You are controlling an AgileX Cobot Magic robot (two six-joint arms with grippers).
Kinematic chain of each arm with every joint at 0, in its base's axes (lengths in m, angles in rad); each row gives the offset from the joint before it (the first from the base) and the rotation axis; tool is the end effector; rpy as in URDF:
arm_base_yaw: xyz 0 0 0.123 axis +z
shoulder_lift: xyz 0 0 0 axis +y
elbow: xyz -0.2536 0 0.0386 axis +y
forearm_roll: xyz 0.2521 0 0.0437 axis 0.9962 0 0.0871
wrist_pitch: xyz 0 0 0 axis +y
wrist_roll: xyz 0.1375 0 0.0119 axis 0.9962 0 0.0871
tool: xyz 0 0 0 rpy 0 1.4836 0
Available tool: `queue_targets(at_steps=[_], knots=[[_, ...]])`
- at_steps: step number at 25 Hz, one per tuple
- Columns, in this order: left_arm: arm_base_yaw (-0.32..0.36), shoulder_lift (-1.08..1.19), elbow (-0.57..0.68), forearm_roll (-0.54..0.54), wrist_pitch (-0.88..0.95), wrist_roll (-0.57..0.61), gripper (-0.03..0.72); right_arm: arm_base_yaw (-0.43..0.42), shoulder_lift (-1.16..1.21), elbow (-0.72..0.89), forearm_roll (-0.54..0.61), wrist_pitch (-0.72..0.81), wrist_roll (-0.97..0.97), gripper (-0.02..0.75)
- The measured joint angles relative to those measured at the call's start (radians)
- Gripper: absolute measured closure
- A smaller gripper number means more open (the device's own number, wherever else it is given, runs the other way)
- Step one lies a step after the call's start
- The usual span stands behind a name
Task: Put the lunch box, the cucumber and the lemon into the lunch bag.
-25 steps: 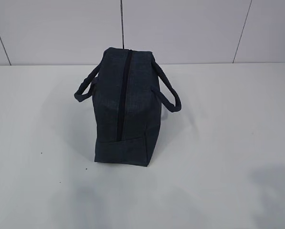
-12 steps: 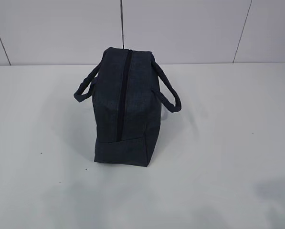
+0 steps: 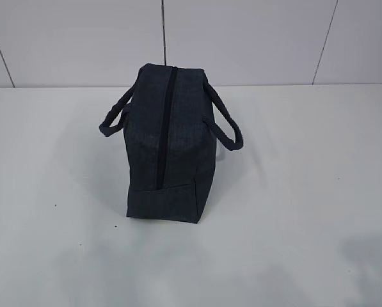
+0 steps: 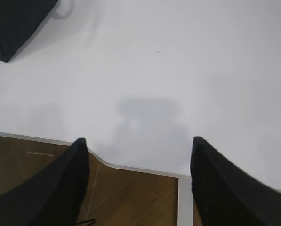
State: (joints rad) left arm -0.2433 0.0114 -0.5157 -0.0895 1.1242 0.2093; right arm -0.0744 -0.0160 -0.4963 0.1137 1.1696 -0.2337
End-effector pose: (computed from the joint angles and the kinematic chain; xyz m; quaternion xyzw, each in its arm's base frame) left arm 0.0604 -0.0265 0.2548 0.1978 0.8446 -0.0530 0.4947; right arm 0.0607 0.0099 0.2453 -0.0753 0.8728 -0.0176 0.4820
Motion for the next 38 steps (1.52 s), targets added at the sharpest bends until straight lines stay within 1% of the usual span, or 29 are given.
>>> queue_targets(at_steps=[7, 9, 11, 18, 20, 23, 38], knots=[[0.0, 0.0, 0.0, 0.002, 0.0, 0.0, 0.447, 0.0, 0.0, 0.0, 0.0, -0.002, 0.0, 0.232], [0.012, 0.0, 0.0, 0.002, -0.002, 0.0, 0.447, 0.0, 0.0, 0.0, 0.0, -0.004, 0.0, 0.232], [0.043, 0.0, 0.0, 0.002, -0.002, 0.0, 0.449, 0.0, 0.0, 0.0, 0.0, -0.004, 0.0, 0.232], [0.205, 0.0, 0.002, 0.002, -0.002, 0.0, 0.449, 0.0, 0.0, 0.0, 0.0, -0.005, 0.0, 0.232], [0.233, 0.0, 0.002, 0.002, -0.002, 0.0, 0.449, 0.0, 0.0, 0.0, 0.0, -0.005, 0.0, 0.232], [0.243, 0.0, 0.002, 0.002, -0.002, 0.0, 0.449, 0.0, 0.0, 0.0, 0.0, -0.006, 0.0, 0.232], [0.243, 0.0, 0.002, 0.002, -0.004, 0.0, 0.449, 0.0, 0.0, 0.0, 0.0, -0.007, 0.0, 0.232]])
